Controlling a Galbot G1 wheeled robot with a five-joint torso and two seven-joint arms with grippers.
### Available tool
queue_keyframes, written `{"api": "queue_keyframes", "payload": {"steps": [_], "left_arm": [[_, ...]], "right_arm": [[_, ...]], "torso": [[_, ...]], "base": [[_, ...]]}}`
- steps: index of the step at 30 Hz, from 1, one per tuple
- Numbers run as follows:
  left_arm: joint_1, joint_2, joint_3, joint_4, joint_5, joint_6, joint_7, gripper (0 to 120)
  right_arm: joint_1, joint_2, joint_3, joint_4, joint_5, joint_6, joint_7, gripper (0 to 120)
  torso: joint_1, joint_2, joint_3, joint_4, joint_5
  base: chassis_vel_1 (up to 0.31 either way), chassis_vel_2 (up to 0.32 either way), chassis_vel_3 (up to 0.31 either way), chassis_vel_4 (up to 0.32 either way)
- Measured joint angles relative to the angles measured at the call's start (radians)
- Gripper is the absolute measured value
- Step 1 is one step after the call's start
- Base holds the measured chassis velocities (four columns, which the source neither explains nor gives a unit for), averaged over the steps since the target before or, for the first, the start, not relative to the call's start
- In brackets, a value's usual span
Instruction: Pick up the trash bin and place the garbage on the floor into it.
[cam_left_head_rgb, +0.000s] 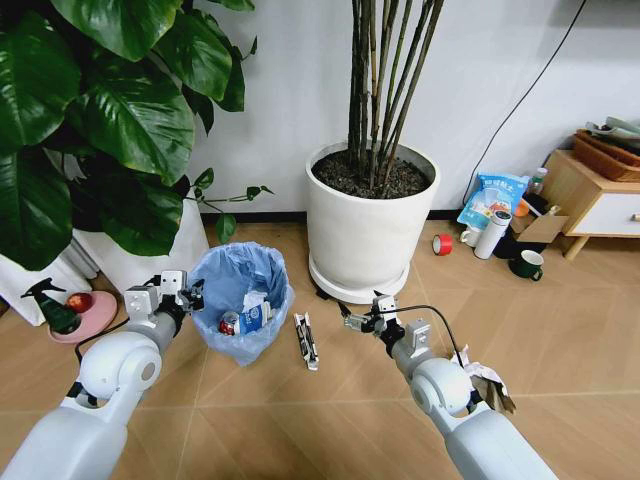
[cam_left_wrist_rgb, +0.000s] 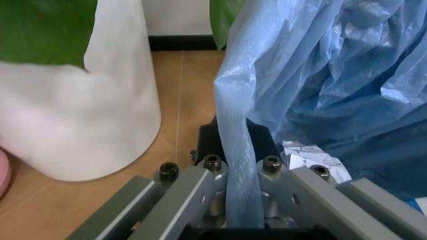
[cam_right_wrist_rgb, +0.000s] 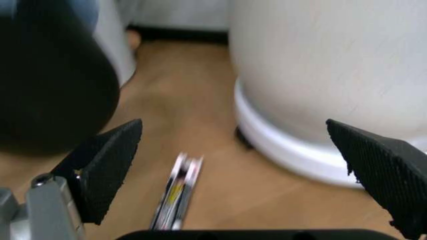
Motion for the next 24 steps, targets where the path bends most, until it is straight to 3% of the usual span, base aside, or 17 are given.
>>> {"api": "queue_keyframes", "payload": {"steps": [7, 16, 24], "left_arm": [[-0.005, 0.006, 0.000, -0.006, -0.015, 0.001, -0.008, 0], [-0.002, 0.007, -0.001, -0.027, -0.044, 0.006, -0.036, 0], [0.012, 0.008, 0.001, -0.040, -0.045, 0.007, -0.043, 0]], "right_arm": [[0.076, 0.012, -0.071, -0.173, 0.047, -0.034, -0.106, 100], [0.239, 0.120, -0.238, -0.468, 0.089, -0.038, -0.115, 100], [0.329, 0.215, -0.265, -0.703, 0.056, 0.009, -0.089, 100]], "torso": [[0.000, 0.000, 0.000, -0.0001, -0.0001], [0.000, 0.000, 0.000, 0.0002, 0.0000], [0.000, 0.000, 0.000, 0.0000, -0.0002]], "base": [[0.000, 0.000, 0.000, 0.000], [0.000, 0.000, 0.000, 0.000], [0.000, 0.000, 0.000, 0.000]]}}
